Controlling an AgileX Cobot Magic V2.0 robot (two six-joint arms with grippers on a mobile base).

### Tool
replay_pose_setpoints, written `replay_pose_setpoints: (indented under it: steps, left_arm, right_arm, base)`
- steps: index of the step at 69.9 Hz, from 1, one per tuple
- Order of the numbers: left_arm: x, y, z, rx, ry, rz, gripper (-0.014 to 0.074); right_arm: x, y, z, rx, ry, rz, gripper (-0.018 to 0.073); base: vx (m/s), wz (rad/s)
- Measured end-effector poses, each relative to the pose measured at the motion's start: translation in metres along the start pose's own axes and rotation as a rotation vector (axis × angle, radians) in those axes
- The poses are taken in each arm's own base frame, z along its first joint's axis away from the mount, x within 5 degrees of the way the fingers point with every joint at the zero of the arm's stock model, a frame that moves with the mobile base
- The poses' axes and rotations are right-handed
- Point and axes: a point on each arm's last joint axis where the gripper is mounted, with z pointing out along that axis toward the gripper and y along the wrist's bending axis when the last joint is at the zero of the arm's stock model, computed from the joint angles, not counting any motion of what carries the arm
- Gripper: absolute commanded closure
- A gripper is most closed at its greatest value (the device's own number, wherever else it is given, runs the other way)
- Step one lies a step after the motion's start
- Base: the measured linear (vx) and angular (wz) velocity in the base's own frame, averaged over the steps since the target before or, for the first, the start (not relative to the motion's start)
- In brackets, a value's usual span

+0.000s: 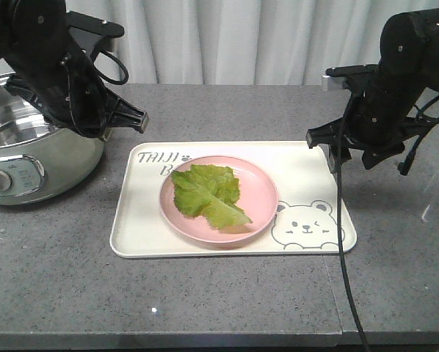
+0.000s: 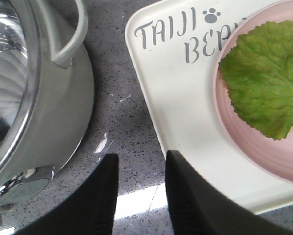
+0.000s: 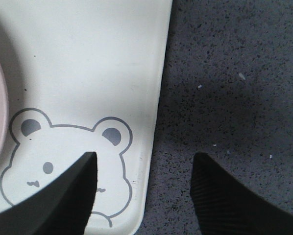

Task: Transfer vegetables to tray and serve
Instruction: 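Lower both grippers to the tray's opposite short edges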

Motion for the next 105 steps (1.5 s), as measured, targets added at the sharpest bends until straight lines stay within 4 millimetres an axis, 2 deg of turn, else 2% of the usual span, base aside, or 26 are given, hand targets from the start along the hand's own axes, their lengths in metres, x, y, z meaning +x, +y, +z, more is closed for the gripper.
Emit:
replay_pose_setpoints:
  steps: [20, 32, 59, 94, 105]
  left_arm:
    - [0.005, -0.006, 0.021, 0.029, 0.067, -0.004, 0.0339]
    - [0.015, -0.001, 0.035, 0.051, 0.131, -0.033, 0.0335]
    - [0.022, 0.001, 0.052, 0.073, 0.19, -0.052, 0.0223]
    - [0.025, -0.005, 0.082, 0.069, 0.262, -0.044, 0.0222]
    - [0.025, -0.006, 0.086, 0.068, 0.271, -0.043, 0.0222]
  right_arm:
    - [0.0, 0.0, 0.0, -0.025, -0.001, 0.0, 0.0109]
    - [0.0, 0.001, 0.0, -0.047, 0.0, -0.003, 0.0099]
    - [0.002, -0.001, 0.002, -0.052, 0.008, -0.004, 0.0099]
    - [0.002, -0.002, 0.002, -0.049, 0.007, -0.003, 0.0099]
    - [0.0, -0.002, 0.011, -0.05, 0.028, 0.001, 0.0099]
  base:
    - [0.0, 0.0]
    - [0.0, 0.0]
    - [0.0, 0.0]
    - [0.0, 0.0]
    - [0.0, 0.0]
